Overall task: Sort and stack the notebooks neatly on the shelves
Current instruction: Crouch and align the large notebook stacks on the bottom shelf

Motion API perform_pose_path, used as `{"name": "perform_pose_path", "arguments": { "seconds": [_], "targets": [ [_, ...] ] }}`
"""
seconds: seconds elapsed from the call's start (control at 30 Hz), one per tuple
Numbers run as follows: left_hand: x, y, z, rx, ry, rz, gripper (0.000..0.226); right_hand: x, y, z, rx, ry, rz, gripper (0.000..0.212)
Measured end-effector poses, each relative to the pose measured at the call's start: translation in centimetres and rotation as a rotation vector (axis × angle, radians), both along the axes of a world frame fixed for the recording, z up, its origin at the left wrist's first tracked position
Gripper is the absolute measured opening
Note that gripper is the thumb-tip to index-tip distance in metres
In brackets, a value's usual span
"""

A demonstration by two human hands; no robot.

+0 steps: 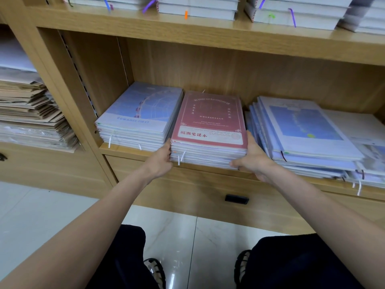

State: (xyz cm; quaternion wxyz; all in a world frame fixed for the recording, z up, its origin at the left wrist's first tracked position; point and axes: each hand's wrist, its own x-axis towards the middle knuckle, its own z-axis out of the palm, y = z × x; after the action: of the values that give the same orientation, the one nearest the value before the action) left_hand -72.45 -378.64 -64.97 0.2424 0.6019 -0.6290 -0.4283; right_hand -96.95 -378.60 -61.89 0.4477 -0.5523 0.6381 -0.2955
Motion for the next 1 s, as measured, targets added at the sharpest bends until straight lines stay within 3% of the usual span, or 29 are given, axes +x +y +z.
{"name": "perform_pose_path", "arguments": {
  "seconds": [0.07, 0.17, 0.33, 1.0],
  "targets": [
    [0.1, 0.0, 0.0, -0.048, -0.005, -0.009, 0.076, -0.1, 0.4, 0.3, -0.002, 0.019, 0.024, 0.105],
    [0.7, -0.3, -0.4, -0.183, -0.099, 0.014, 0.061, -0.1, 1.0, 0.5, -0.095, 0.219, 0.076, 0.107],
    [0.9, -0.4, 0.0, -0.233, -0.229, 0.040, 0.038, 0.0, 1.3, 0.5, -0.149, 0.401, 0.155, 0.105],
    [0.9, -1.1, 0.2, -0.259, -0.215, 0.083, 0.021, -0.5, 0.7, -0.3, -0.212, 0.446, 0.125, 0.097]
  ]
}}
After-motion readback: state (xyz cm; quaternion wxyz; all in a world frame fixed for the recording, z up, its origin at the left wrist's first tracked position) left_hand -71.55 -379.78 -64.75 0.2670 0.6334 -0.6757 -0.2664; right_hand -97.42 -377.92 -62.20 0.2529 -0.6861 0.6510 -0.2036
